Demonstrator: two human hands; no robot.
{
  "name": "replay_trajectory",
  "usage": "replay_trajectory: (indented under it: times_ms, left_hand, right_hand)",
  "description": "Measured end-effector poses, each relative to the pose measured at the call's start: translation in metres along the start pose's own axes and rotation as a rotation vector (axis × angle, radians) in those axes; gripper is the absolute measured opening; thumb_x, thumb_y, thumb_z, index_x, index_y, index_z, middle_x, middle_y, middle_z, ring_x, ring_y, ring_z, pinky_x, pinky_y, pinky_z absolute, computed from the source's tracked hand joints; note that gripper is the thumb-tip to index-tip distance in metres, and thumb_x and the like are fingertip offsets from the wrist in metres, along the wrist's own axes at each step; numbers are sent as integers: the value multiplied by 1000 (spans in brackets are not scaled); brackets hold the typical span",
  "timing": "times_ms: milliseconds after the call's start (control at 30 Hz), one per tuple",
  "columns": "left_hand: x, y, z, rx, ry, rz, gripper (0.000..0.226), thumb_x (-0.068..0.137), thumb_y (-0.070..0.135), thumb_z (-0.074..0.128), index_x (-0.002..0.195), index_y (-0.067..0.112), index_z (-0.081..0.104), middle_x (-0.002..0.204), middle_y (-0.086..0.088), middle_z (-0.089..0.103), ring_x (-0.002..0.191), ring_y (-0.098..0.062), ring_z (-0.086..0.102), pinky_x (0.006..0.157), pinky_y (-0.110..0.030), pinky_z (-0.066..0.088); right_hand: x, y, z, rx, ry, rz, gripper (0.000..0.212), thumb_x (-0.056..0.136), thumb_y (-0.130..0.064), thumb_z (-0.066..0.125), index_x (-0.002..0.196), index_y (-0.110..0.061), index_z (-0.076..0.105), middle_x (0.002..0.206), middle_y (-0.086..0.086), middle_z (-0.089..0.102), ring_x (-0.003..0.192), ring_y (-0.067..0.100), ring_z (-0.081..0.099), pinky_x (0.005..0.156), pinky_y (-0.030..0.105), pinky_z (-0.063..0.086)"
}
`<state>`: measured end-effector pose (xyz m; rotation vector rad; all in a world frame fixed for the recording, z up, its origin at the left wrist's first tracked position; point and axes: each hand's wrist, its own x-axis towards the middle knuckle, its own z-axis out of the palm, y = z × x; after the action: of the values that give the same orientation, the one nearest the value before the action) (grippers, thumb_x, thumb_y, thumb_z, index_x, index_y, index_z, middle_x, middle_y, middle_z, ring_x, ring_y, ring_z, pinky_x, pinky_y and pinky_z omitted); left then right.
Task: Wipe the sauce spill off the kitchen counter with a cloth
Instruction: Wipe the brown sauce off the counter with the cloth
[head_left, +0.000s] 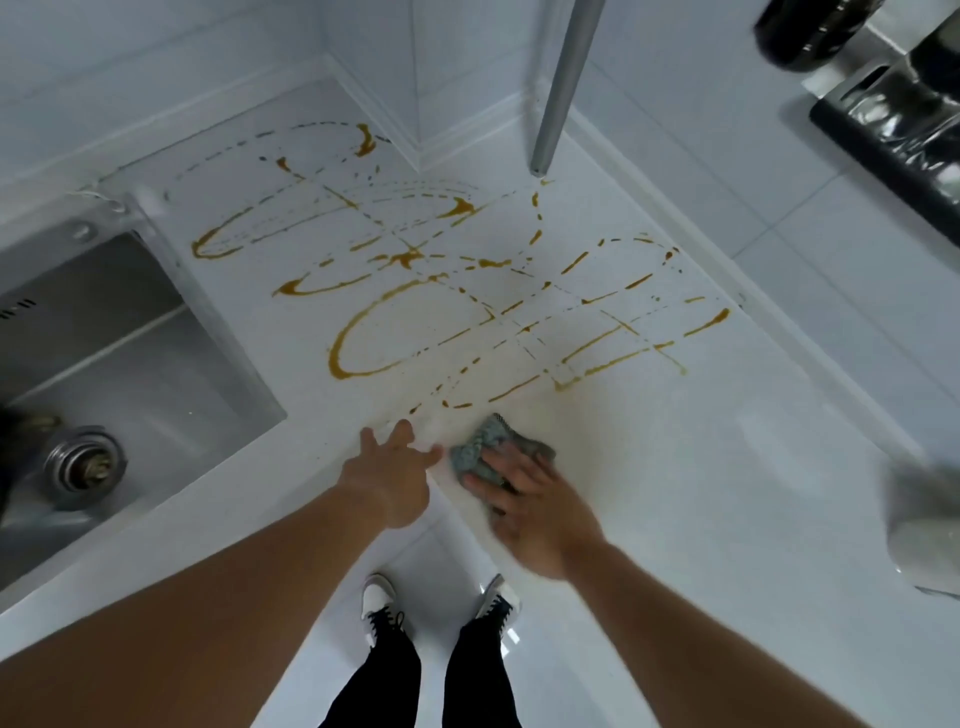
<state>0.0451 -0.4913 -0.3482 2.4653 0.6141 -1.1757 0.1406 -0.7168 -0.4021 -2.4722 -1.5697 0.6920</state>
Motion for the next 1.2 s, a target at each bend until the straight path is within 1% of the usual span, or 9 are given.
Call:
replay_trajectory:
  times_ms: [67,200,433,533,633,833,900,1000,1200]
  left_hand:
    - [-3,-6,4,-153,189,-13,46,105,33,41,149,46,46,151,3,32,144,-34,27,112,-48,44]
    - [-3,-10,14,-414,460,-232,35,101,36,52,135,33,59,134,-3,41,123,-27,49,98,-43,52]
    - [12,-13,-12,-478,297,-699,91,83,71,61,151,22,27,155,-15,18,143,-44,24,110,-69,32]
    - [18,-24,-9,-563,286,-732,111,74,80,66,153,20,16,152,-17,17,141,-45,24,108,-72,35]
    - [24,-21,-4,-549,228,-692,134,68,90,62,159,13,2,157,-22,8,147,-53,10,110,-66,38]
    - [36,-15,-9,-520,184,-746,145,61,95,61,160,10,-2,164,-25,3,148,-60,4,115,-75,21]
    - [40,-17,-11,-479,164,-740,145,61,95,60,160,7,0,164,-29,5,147,-63,8,117,-70,22]
    - [44,-19,-10,-458,162,-728,145,64,94,59,159,2,-1,163,-33,4,145,-67,8,119,-66,24]
    - [48,-20,-9,-483,164,-701,147,64,91,63,158,-1,-3,161,-37,3,143,-70,5,119,-66,20]
  right_hand:
    - [10,52,-26,108,108,305,54,105,-40,34,159,-40,35,165,-5,34,154,21,29,126,48,28]
    - [28,83,-52,244,153,941,63,108,-54,20,168,-34,13,176,9,3,161,33,-2,129,56,6]
    - [19,9,-15,24,-53,-100,57,104,-51,31,161,-49,28,174,-9,14,162,21,2,130,46,11]
    - [33,67,-49,96,46,201,50,106,-40,38,155,-50,40,171,-2,23,153,27,22,118,45,41]
    - [44,66,-61,203,156,671,48,110,-41,32,157,-41,42,172,6,20,155,31,15,122,49,29]
    - [51,-2,-46,106,-23,224,42,105,-48,41,145,-47,54,166,-5,34,156,26,20,126,54,25]
    - [54,7,-62,99,219,292,25,100,-39,56,120,-39,71,136,-1,59,125,23,46,102,48,53]
    - [66,14,-71,115,366,350,18,96,-39,62,112,-32,62,105,-5,51,93,16,48,72,33,52]
    - [69,-35,-25,133,149,165,20,99,-32,62,117,-29,54,126,-4,58,112,17,61,89,31,55]
